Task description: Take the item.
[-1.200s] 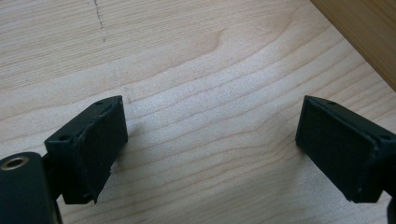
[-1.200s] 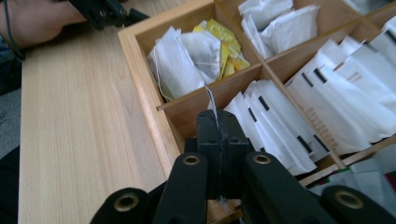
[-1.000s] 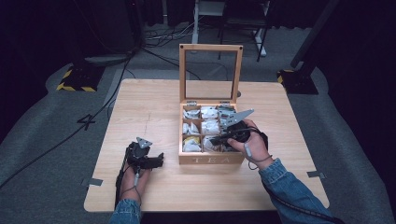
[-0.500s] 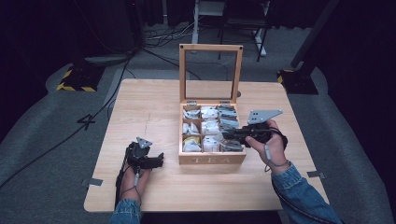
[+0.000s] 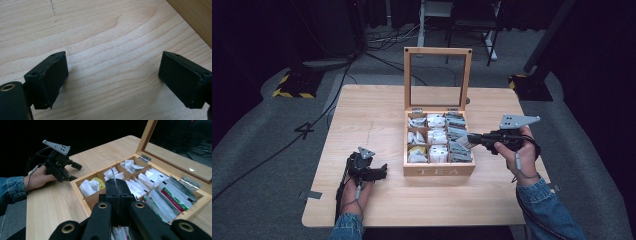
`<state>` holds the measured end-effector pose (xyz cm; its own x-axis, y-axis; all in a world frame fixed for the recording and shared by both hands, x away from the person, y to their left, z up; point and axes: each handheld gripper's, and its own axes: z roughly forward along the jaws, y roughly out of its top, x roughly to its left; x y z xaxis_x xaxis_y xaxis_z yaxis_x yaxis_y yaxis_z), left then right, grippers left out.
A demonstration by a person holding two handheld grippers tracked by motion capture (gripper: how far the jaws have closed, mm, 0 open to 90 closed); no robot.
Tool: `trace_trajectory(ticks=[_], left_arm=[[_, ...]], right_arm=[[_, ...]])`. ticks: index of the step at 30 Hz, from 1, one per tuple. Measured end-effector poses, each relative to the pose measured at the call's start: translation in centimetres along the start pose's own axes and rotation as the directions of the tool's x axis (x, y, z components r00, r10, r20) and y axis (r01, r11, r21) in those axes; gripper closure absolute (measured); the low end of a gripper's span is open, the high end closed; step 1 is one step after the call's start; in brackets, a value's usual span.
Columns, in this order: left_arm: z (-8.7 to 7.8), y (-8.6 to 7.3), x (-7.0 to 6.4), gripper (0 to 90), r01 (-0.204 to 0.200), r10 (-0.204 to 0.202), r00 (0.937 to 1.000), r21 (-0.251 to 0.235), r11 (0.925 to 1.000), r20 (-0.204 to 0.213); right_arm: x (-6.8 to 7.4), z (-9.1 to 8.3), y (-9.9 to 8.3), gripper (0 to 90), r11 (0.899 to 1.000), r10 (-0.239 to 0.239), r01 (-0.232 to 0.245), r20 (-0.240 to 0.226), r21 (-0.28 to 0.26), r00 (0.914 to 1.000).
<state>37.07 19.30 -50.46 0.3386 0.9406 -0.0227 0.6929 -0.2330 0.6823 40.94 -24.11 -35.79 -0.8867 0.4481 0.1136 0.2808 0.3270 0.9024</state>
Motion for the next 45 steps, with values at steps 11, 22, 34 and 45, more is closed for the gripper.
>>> trace_trajectory(ticks=[11, 22, 34, 45], left_arm=[[0.0, 0.0, 0.0, 9.4, 0.001, -0.001, 1.0000, 0.001, 1.0000, 0.001], [0.0, 0.0, -0.1, 9.5, 0.003, -0.003, 1.0000, 0.000, 1.0000, -0.003], [0.0, 0.0, -0.1, 9.4, 0.002, -0.002, 1.0000, -0.001, 1.0000, -0.002], [0.0, 0.0, -0.1, 9.4, 0.002, -0.002, 1.0000, -0.001, 1.0000, -0.002]], right_arm=[[-2.3, -2.1, -0.6, 90.0, 0.999, 0.049, -0.047, 0.085, -0.023, 0.9952], [-5.5, -4.0, -2.2, 90.0, 0.993, 0.116, -0.111, 0.177, -0.038, 0.9775], [-8.0, -4.6, -4.2, 90.0, 0.988, 0.154, -0.157, 0.283, -0.012, 0.9468], [-10.4, -4.3, -6.8, 90.0, 0.980, 0.155, -0.188, 0.346, 0.064, 0.9254]])
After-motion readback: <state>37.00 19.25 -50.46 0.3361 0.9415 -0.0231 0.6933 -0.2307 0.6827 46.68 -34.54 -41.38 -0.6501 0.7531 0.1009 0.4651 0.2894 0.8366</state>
